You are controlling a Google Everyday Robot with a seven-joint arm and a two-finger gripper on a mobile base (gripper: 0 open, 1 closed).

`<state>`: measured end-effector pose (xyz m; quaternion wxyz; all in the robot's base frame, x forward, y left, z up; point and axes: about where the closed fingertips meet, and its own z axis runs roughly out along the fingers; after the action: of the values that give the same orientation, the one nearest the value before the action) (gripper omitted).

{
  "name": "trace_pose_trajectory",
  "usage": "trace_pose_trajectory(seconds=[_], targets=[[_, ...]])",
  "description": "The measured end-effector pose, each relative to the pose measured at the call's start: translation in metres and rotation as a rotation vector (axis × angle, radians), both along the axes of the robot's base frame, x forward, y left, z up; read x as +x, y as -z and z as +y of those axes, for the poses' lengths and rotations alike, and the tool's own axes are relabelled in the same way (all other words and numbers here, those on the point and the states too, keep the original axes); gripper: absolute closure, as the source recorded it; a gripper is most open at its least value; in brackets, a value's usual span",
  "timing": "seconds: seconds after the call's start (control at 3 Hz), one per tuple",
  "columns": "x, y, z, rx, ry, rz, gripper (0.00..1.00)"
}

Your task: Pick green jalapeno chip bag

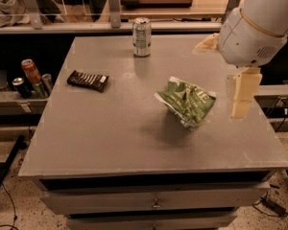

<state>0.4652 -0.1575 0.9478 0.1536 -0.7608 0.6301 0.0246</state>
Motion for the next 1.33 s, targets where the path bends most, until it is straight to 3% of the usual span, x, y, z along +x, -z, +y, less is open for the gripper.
trace_pose_trajectory(seconds=[0.33, 0.67, 1.0, 1.33], targets=[[0.008, 0.026, 0.027, -0.016, -0.228, 0.013, 0.00], [0.016, 0.058, 0.041, -0.025, -0.344, 0.028, 0.00], [0.025, 0.086, 0.045, -0.023, -0.386, 0.050, 0.18], [0.038, 0.097, 0.039, -0.025, -0.384, 0.056, 0.42]])
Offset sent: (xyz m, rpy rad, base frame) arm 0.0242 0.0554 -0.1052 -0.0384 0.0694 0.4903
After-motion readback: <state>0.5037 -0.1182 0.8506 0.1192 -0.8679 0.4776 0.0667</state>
